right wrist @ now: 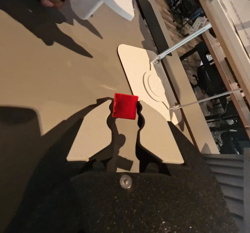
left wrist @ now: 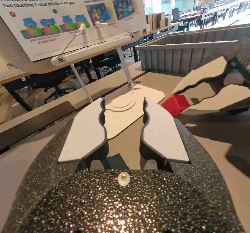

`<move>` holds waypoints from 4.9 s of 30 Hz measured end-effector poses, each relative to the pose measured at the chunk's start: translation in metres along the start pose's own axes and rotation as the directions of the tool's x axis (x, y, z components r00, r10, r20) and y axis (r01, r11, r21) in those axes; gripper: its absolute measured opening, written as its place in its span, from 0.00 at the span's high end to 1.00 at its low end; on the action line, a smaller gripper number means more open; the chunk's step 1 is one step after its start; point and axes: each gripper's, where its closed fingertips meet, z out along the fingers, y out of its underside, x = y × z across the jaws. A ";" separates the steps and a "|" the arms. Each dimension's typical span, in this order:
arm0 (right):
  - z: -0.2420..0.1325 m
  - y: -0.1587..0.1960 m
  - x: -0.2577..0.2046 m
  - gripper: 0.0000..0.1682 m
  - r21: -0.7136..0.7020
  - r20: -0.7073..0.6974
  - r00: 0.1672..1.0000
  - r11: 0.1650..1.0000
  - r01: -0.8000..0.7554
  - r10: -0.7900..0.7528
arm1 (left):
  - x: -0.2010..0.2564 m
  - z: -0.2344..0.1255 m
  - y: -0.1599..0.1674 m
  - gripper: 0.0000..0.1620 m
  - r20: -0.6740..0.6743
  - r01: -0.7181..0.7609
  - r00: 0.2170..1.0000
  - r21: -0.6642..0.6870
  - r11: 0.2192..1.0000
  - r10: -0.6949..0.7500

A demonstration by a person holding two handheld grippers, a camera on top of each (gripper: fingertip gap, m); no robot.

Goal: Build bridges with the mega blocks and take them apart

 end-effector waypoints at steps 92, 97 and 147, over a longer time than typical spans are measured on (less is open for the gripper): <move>-0.029 0.000 0.080 0.80 0.460 0.043 0.798 0.697 -0.550 0.601 | -0.087 -0.087 -0.070 0.71 0.282 -0.011 0.959 -0.099 0.995 0.039; -0.029 0.000 0.080 0.80 0.459 0.046 0.798 0.697 -0.552 0.601 | -0.157 -0.137 -0.084 0.71 0.433 0.092 0.901 -0.275 0.957 0.037; -0.027 -0.002 0.076 0.81 0.450 0.042 0.818 0.720 -0.528 0.574 | -0.195 -0.141 -0.012 0.77 0.298 0.248 0.954 -0.702 0.668 -0.042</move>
